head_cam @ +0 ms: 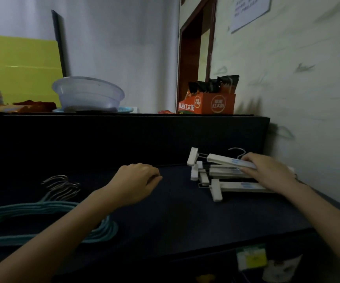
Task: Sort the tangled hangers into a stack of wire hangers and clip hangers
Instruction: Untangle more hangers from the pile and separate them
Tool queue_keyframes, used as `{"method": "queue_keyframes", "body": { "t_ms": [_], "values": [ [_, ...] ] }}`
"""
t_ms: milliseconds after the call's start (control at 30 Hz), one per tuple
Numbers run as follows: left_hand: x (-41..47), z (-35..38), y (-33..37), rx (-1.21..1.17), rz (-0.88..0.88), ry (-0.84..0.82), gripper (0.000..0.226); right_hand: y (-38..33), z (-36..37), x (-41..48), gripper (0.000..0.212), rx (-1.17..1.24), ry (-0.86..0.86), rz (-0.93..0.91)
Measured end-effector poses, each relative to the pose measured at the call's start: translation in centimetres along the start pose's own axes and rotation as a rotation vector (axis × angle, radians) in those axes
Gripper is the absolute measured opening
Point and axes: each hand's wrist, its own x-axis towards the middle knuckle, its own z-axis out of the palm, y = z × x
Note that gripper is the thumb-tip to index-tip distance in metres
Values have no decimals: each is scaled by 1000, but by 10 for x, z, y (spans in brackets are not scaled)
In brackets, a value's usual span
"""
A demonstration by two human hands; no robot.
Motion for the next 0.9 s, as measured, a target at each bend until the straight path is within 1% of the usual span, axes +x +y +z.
{"method": "queue_keyframes", "body": {
  "t_ms": [100,267,400,533,633,767,900],
  "values": [
    [6,6,11,-18,-39,-20,33,5,16,14,30,-110,-2,-59],
    [-3,8,7,-8,-119,-44,31,13,26,26,37,-154,-69,-126],
    [-22,3,-6,24,-195,-20,28,-9,20,31,40,-169,24,-219],
    [-59,-14,-23,68,-309,14,29,-74,15,28,31,14,35,-439],
    [-97,-33,-39,82,-392,24,29,-131,18,19,30,97,22,-612],
    [-162,-59,-64,126,-514,55,28,-208,24,2,31,155,25,-766],
    [-240,-80,-98,167,-643,8,29,-288,29,-25,32,214,32,-873]
  ]
}}
